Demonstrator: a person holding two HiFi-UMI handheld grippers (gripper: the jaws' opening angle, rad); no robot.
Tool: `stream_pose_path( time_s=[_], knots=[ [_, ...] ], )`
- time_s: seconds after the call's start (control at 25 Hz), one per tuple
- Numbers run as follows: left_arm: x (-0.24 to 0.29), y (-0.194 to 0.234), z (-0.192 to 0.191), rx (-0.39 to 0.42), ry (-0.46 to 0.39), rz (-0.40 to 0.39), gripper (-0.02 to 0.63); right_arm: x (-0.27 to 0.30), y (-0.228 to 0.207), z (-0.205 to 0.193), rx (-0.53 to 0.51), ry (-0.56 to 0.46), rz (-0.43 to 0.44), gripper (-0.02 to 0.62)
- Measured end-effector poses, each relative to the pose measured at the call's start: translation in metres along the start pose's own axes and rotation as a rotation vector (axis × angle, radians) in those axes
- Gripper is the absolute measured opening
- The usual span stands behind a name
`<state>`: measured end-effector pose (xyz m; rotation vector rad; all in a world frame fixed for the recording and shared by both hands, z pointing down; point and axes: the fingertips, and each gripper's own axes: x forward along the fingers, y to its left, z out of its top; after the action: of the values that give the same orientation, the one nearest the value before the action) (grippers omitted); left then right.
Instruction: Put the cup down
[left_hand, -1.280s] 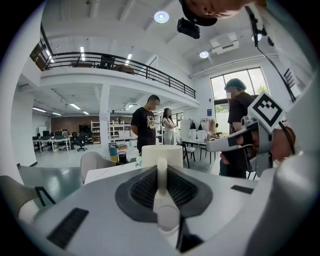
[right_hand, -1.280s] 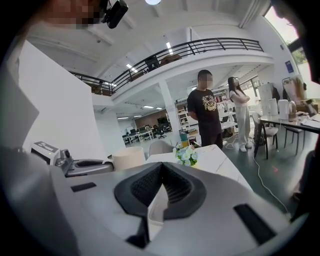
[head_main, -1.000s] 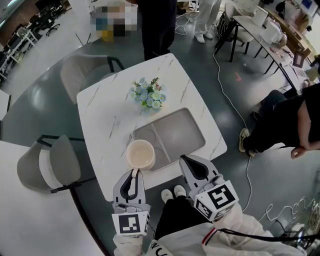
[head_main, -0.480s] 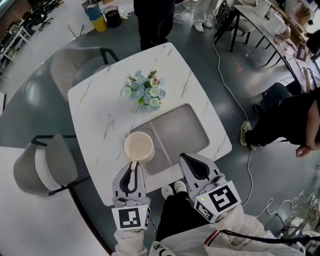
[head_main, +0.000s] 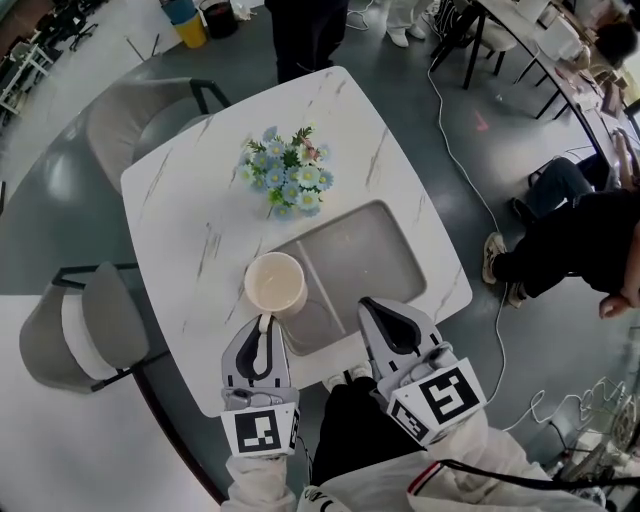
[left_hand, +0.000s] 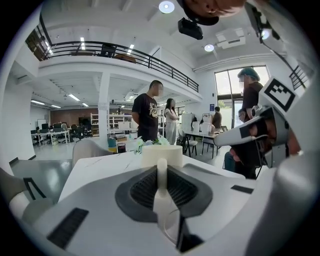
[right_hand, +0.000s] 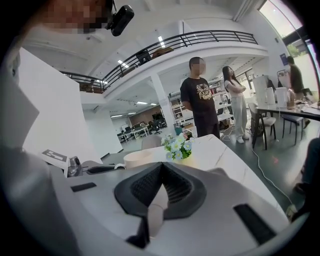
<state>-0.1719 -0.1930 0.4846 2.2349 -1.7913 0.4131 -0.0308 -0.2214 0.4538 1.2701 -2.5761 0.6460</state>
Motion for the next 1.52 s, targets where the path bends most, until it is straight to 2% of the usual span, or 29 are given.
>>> stream_pose_path(
  time_s=[0.68, 1.52],
  knots=[
    [0.040, 0.009, -0.032, -0.006, 0.036, 0.011, 0.051, 0.028, -0.018, -0.023, 0.026, 0.036, -0.007, 0.005],
    [0.058, 0.013, -0.057, -0.009, 0.067, 0.022, 0.051, 0.039, -0.029, -0.042, 0.045, 0.069, -0.013, 0.005]
  ],
)
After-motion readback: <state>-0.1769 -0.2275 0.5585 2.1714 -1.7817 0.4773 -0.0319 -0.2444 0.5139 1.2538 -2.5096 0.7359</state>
